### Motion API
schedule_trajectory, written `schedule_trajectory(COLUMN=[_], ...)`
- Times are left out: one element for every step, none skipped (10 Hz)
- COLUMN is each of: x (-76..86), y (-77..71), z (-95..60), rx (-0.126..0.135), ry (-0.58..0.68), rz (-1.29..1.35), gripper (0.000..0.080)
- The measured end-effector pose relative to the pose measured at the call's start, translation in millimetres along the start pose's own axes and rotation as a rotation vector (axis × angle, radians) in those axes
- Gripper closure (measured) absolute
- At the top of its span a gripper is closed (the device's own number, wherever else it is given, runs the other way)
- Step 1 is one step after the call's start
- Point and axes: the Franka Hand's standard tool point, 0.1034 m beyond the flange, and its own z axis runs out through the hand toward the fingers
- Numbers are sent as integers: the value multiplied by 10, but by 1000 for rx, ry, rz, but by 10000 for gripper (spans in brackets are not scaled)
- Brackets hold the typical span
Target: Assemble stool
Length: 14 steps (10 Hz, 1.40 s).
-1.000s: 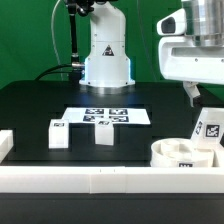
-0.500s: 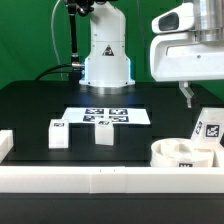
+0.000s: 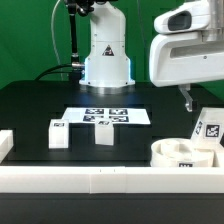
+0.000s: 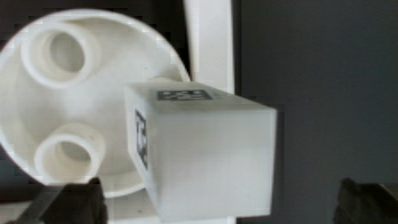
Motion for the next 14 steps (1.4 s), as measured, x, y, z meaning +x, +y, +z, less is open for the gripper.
schedule_trajectory(x=[11, -14, -15, -12, -12, -14, -7, -14, -10, -11, -8, -6, -6, -2], y=[-34, -33, -13, -1, 4, 6, 15, 28, 32, 34, 58, 69, 76, 89], z=[-15, -15, -7, -6, -4, 0, 6, 14, 13, 13, 12, 12, 12, 16], rx=[-6, -8, -12, -17, -19, -20, -45, -60, -80, -82, -89, -91, -92, -101], ry=[25, 41, 38, 37, 37, 36, 38, 28, 22, 20, 14, 12, 9, 8], rz=[-71, -106, -179, -253, -308, -359, -505, -627, -782, -808, -893, -947, -987, -1070], gripper=[151, 151, 151, 151, 151, 151, 151, 151, 151, 151, 151, 151, 151, 151])
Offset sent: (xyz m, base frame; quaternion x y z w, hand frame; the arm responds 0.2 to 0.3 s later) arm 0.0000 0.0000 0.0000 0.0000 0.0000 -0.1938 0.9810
